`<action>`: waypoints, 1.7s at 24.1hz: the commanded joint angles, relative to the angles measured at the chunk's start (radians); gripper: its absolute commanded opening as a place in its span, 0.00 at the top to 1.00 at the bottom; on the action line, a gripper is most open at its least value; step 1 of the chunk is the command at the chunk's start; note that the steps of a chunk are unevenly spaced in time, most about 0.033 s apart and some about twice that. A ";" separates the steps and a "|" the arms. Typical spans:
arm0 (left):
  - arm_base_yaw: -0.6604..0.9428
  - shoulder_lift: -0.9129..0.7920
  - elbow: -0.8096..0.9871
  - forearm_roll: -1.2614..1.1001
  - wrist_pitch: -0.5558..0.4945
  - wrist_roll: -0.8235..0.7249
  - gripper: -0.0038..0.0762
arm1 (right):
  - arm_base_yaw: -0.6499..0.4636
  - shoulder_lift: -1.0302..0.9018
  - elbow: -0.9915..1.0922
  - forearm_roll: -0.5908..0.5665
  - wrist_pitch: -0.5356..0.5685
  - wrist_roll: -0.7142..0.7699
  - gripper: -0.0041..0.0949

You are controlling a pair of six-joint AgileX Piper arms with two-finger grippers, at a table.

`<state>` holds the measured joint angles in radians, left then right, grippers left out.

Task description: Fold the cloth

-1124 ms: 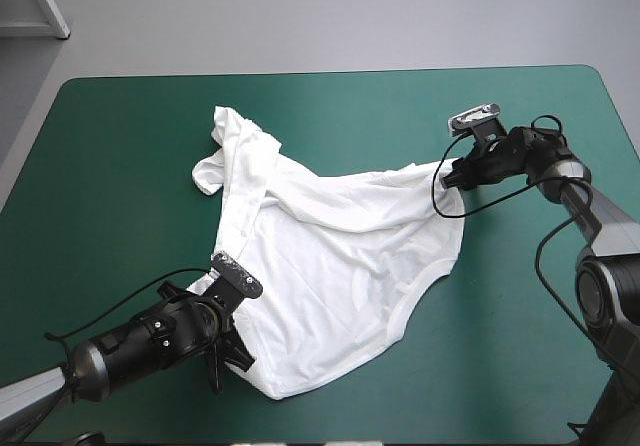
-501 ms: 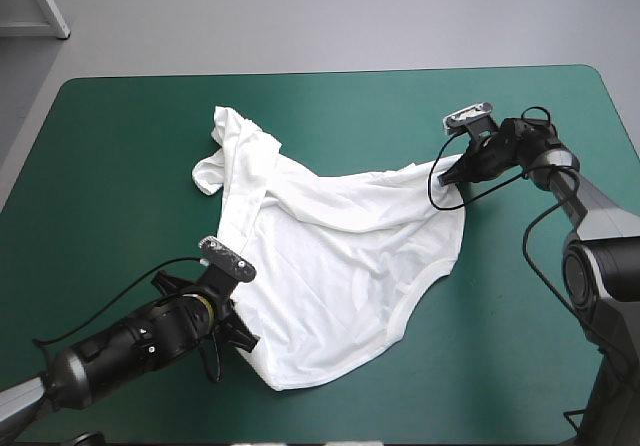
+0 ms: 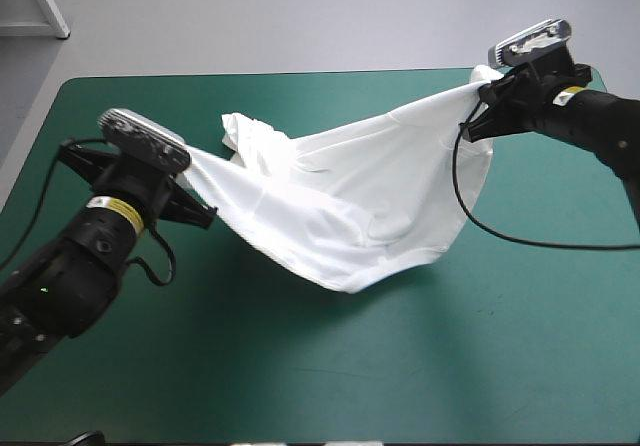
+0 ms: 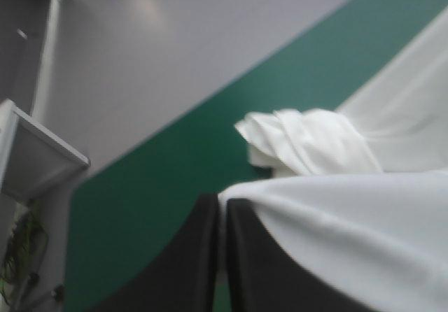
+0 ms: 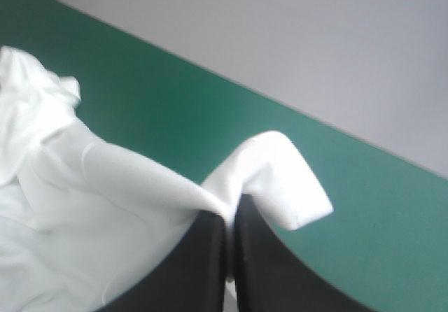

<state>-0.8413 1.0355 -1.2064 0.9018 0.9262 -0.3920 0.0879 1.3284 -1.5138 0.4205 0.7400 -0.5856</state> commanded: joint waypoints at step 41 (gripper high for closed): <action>0.700 0.570 -0.657 -0.691 -0.406 0.628 0.93 | -0.009 0.058 -0.051 -0.026 -0.316 -0.046 0.96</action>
<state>-0.2000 1.5835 -1.8370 0.3039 0.6748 0.1844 0.0879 1.3462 -1.5404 0.3657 0.5794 -0.6184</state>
